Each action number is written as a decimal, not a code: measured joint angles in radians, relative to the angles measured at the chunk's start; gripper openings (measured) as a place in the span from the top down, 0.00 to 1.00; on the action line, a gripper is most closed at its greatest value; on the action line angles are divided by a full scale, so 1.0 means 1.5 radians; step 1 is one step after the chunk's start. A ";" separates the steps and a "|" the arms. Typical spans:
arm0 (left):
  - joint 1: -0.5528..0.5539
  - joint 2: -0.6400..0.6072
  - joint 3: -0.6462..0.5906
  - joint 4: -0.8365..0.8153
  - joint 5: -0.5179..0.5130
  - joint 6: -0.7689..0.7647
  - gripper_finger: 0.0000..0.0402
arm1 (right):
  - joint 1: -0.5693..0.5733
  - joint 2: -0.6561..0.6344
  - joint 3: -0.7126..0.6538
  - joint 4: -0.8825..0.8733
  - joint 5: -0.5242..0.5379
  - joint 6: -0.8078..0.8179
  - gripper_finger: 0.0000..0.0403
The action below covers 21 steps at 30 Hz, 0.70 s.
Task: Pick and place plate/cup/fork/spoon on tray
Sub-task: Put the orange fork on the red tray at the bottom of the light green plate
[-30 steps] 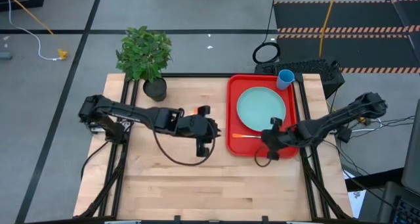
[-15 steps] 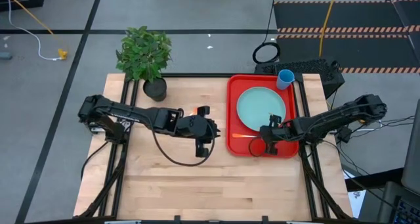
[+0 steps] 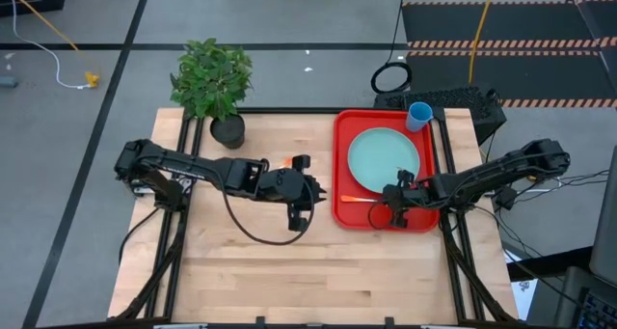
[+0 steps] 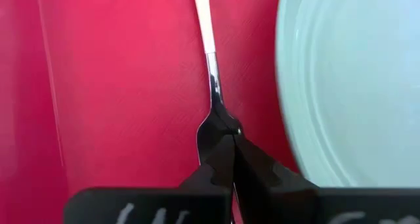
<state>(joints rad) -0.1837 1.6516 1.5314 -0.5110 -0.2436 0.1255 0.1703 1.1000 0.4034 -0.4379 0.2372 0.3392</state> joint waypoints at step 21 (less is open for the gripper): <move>0.006 0.000 0.000 -0.002 0.001 0.000 0.82 | 0.000 0.000 0.000 -0.036 -0.004 0.011 1.00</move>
<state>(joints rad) -0.1753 1.6516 1.5314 -0.5133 -0.2428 0.1257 0.1703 1.1004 0.4035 -0.4911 0.2317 0.3550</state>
